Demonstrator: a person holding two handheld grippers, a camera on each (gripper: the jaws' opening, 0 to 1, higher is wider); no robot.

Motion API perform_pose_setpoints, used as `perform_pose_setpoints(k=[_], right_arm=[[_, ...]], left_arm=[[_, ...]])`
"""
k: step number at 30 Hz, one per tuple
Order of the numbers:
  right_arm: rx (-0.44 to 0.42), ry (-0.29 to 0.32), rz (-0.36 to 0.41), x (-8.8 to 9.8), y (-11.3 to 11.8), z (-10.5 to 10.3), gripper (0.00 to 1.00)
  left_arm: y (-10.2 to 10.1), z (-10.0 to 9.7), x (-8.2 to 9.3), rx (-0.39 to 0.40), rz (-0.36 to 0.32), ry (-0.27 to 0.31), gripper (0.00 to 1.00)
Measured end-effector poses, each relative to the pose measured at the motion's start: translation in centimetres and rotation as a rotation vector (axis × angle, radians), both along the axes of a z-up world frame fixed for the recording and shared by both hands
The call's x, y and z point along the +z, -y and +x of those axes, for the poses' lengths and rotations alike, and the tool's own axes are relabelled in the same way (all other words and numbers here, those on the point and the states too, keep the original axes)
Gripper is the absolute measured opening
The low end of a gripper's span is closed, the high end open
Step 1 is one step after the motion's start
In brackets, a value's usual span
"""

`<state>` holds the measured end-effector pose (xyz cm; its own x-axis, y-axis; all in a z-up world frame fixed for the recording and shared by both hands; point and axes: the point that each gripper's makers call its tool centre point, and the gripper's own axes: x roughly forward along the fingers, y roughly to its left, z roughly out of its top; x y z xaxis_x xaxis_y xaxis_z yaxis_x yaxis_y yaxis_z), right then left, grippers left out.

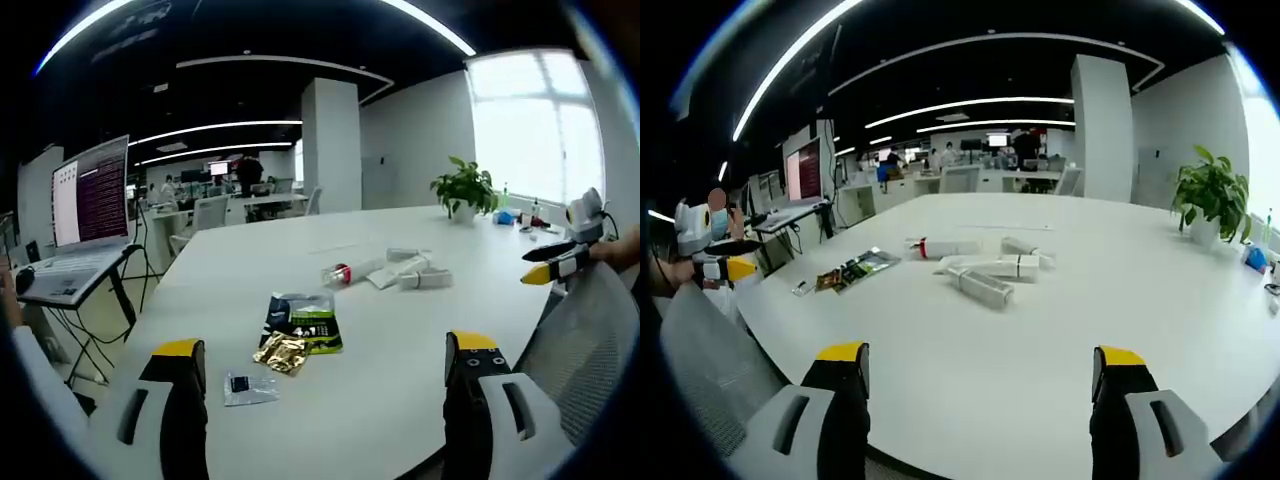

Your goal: Arrange the skincare products in the storage area until every visible bottle or jar stands upright without overlapping.

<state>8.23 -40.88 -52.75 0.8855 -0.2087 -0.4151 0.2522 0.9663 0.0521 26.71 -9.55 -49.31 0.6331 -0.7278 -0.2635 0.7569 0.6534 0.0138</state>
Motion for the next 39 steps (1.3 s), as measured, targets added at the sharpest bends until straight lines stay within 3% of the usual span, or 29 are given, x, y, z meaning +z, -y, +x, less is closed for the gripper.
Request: perform_pose_setpoints(k=[39], right_arm=[[0.010,-0.041,0.008,-0.72,-0.08,-0.11,0.97]], left_arm=[[0.12,-0.10,-0.22,-0.017,0.002,-0.005,0.91]])
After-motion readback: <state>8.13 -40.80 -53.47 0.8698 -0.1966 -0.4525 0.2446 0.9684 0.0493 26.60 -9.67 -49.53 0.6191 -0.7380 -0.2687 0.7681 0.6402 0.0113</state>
